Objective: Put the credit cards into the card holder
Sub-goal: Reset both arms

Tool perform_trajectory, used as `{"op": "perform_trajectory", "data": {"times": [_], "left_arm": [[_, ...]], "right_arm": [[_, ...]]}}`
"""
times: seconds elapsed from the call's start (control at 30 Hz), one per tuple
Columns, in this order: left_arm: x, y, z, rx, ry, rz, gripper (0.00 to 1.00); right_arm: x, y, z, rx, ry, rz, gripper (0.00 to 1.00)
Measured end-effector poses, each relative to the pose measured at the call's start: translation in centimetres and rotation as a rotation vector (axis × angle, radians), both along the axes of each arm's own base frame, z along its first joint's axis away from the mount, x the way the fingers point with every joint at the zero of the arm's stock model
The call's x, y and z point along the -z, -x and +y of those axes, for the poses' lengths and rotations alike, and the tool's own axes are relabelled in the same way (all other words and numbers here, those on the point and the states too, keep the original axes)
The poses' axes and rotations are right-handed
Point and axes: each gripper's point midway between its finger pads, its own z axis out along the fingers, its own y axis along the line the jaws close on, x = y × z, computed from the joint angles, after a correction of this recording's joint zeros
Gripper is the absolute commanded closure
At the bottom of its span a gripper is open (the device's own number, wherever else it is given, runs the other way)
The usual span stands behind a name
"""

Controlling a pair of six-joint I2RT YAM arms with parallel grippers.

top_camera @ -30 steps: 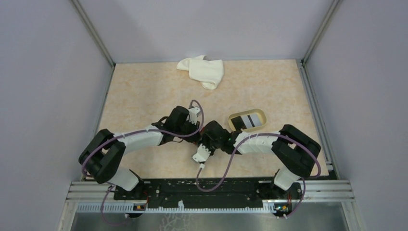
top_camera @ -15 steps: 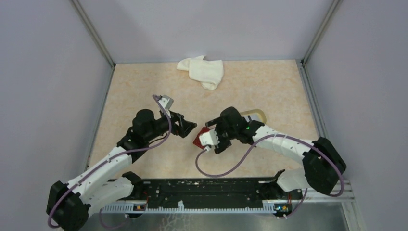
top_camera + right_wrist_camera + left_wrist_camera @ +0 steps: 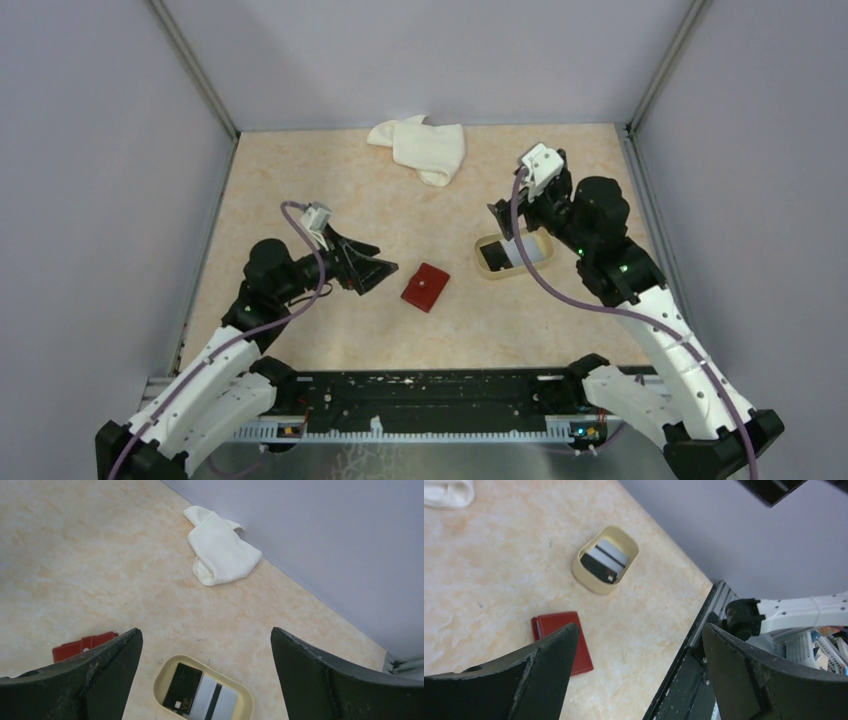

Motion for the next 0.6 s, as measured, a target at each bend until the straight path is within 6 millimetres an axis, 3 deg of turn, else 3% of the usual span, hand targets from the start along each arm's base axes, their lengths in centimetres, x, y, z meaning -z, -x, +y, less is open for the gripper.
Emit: {"op": "perform_trajectory", "data": {"times": [0.2, 0.33, 0.47, 0.6], "left_arm": [[-6.4, 0.8, 1.4, -0.056, 0.036, -0.074, 0.01], [-8.9, 1.6, 2.3, -0.085, 0.044, -0.104, 0.01], [-9.6, 2.0, 2.8, -0.1, 0.036, -0.104, 0.01], [-8.7, 2.0, 2.9, -0.107, 0.015, -0.07, 0.01]], "right_arm": [[-2.1, 0.5, -1.1, 0.12, -0.159, 0.085, 0.01], [-3.2, 0.7, -2.0, 0.209, -0.26, 0.135, 0.02], [-3.9, 1.3, -2.7, 0.251, -0.319, 0.151, 0.02], [-4.1, 1.5, -3.0, 0.267, -0.337, 0.149, 0.02]]}}
